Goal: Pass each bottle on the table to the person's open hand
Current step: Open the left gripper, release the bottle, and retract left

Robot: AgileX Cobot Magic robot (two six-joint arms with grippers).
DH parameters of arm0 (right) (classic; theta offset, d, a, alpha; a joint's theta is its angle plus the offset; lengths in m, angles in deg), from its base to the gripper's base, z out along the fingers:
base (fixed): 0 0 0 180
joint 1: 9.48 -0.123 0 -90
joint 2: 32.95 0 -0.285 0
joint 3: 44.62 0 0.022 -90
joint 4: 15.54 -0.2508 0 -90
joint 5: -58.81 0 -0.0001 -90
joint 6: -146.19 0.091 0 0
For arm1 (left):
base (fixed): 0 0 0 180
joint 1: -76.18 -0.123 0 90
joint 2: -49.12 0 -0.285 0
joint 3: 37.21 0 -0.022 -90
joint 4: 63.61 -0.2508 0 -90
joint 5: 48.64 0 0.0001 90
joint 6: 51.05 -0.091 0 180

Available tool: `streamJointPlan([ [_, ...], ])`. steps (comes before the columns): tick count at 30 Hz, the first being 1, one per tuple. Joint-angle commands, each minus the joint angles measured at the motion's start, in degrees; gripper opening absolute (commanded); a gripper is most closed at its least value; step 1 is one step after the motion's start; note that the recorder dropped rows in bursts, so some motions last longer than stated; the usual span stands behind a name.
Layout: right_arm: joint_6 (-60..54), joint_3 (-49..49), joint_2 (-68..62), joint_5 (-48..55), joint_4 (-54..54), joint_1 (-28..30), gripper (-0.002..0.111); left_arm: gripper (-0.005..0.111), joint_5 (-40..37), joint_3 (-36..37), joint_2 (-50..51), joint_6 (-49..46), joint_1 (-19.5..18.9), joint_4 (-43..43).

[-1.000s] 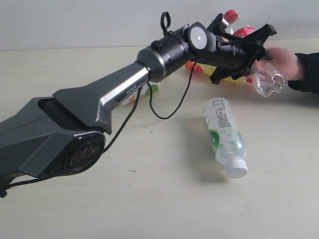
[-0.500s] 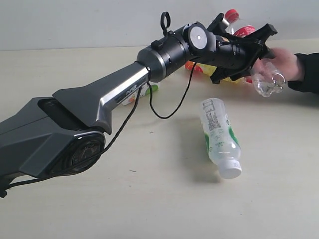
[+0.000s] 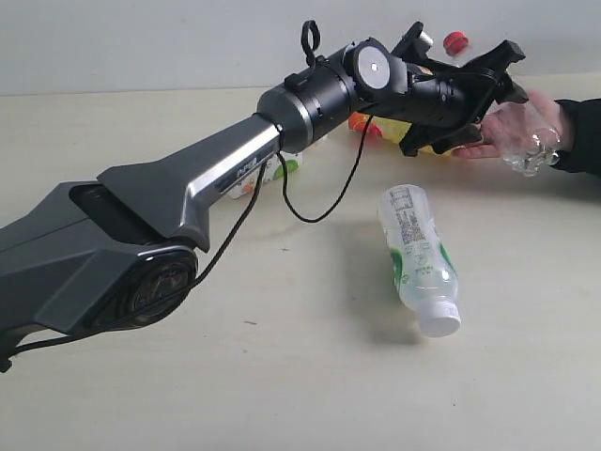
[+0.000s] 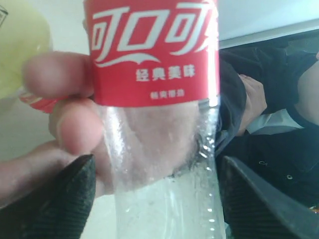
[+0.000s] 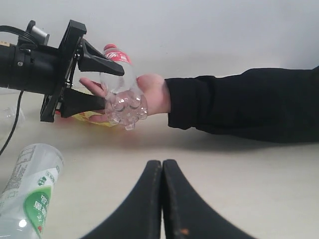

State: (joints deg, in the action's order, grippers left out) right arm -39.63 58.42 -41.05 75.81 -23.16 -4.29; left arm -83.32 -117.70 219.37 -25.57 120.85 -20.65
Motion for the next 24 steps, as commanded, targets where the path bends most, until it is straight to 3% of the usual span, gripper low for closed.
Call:
streamJointPlan([
  [1, -0.05, -0.27, 0.31, -0.41, 0.08, -0.16, 0.000, 0.068, -2.85, -0.20, -3.82, -4.64, -0.17, 1.36],
  [9, -0.05, -0.27, 0.31, -0.41, 0.08, -0.16, 0.000, 0.067, -21.34, -0.20, -9.50, -7.17, -2.51, 0.75],
  [11, -0.05, -0.27, 0.31, -0.41, 0.08, -0.16, 0.000, 0.061, -24.25, -0.20, -10.67, -8.90, -2.81, 0.75],
  [12, -0.05, -0.27, 0.31, -0.41, 0.08, -0.16, 0.000, 0.054, -25.79, -0.20, -11.27, -9.34, -2.86, 0.22],
  [14, -0.05, -0.27, 0.31, -0.41, 0.08, -0.16, 0.000, 0.023, -30.09, -0.20, -13.21, -10.83, -2.86, -1.10],
  [15, -0.05, -0.27, 0.31, -0.41, 0.08, -0.16, 0.000, 0.000, -32.82, -0.20, -14.50, -12.76, -2.86, -1.78],
  [20, -0.05, -0.27, 0.31, -0.41, 0.08, -0.16, 0.000, 0.000, -35.28, -0.20, -18.88, -13.71, -1.60, -15.18],
  [24, -0.05, -0.27, 0.31, -0.41, 0.08, -0.16, 0.000, 0.000, -35.28, -0.09, -22.26, -13.49, 2.03, -23.40],
])
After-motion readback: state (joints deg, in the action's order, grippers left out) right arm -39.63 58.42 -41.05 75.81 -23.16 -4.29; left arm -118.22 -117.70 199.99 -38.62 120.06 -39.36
